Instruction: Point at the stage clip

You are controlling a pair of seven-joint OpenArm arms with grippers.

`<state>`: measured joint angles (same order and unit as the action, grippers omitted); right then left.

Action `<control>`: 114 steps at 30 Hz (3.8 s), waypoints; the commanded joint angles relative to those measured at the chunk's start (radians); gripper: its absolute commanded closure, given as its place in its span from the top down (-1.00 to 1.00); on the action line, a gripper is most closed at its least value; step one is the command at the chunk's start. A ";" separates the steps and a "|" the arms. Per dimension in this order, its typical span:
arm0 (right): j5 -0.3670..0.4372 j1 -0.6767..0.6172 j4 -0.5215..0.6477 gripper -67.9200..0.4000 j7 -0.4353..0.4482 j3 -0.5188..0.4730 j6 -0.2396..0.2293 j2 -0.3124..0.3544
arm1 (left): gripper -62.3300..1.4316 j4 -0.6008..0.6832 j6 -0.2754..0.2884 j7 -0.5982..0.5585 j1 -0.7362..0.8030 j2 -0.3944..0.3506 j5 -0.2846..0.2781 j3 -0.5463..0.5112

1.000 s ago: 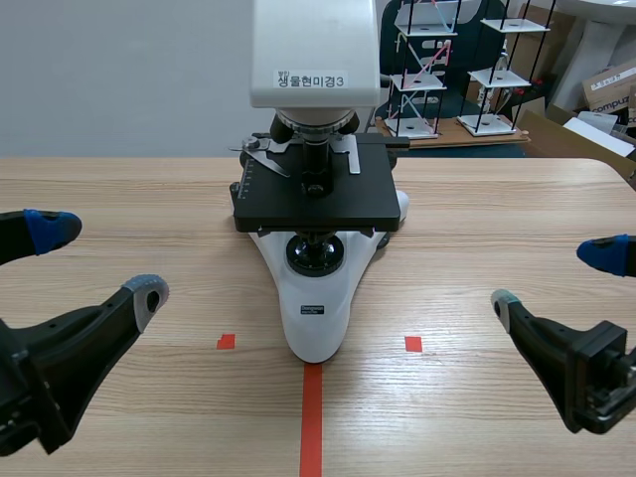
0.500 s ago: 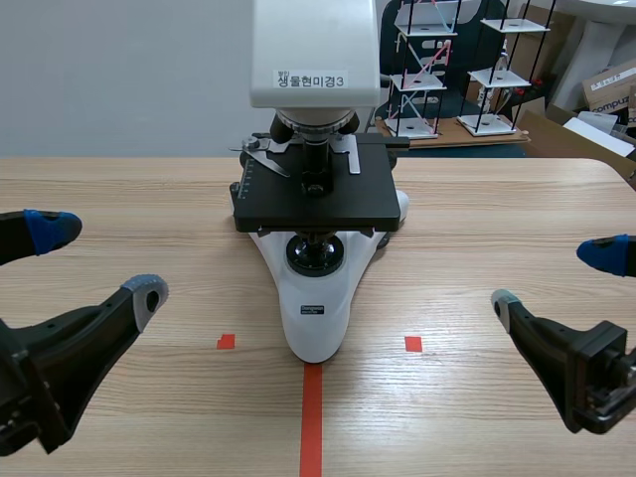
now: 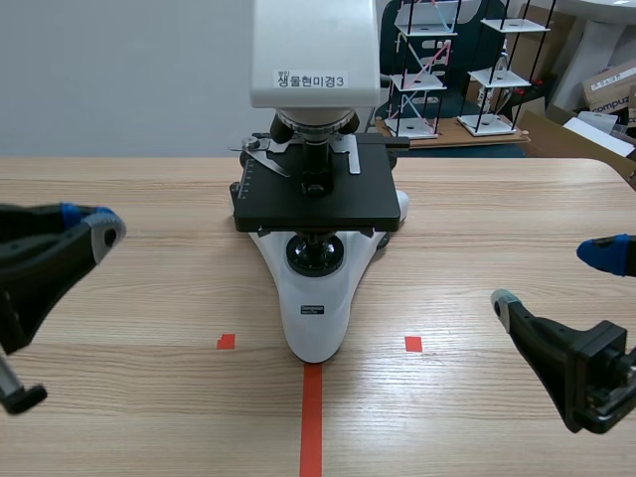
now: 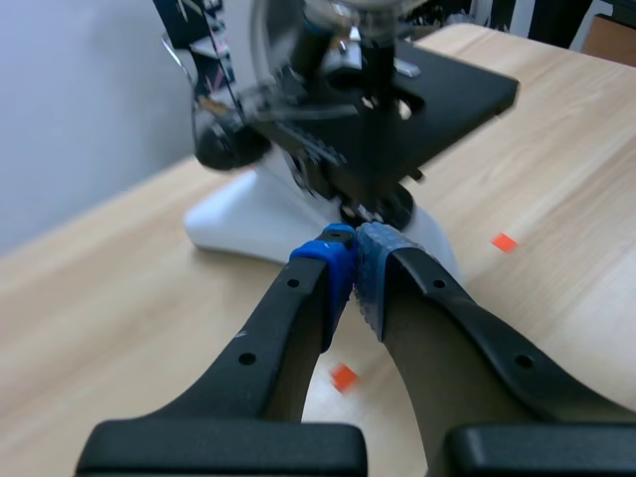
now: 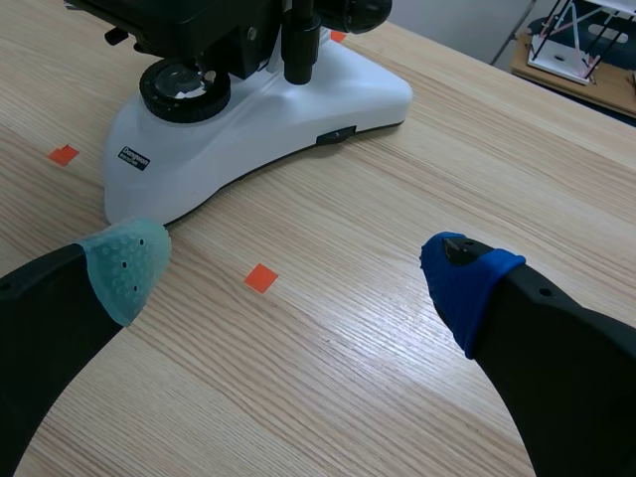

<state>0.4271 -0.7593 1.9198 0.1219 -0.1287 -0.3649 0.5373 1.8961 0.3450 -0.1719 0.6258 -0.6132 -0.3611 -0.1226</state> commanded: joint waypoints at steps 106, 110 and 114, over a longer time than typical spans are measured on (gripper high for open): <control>0.003 0.011 0.008 0.63 0.011 0.005 0.003 0.000 | -0.91 -0.503 0.055 0.087 -0.959 -0.114 -0.009 0.642; 0.003 0.011 0.008 0.63 0.011 0.005 0.003 0.000 | -0.91 -0.503 0.055 0.087 -0.959 -0.114 -0.009 0.642; 0.003 0.011 0.008 0.63 0.011 0.005 0.003 0.000 | -0.91 -0.503 0.055 0.087 -0.959 -0.114 -0.009 0.642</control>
<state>0.4271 -0.7593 1.9198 0.1211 -0.1287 -0.3622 0.5373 1.3781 0.3981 -0.0780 -0.3271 -0.7208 -0.3634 0.5354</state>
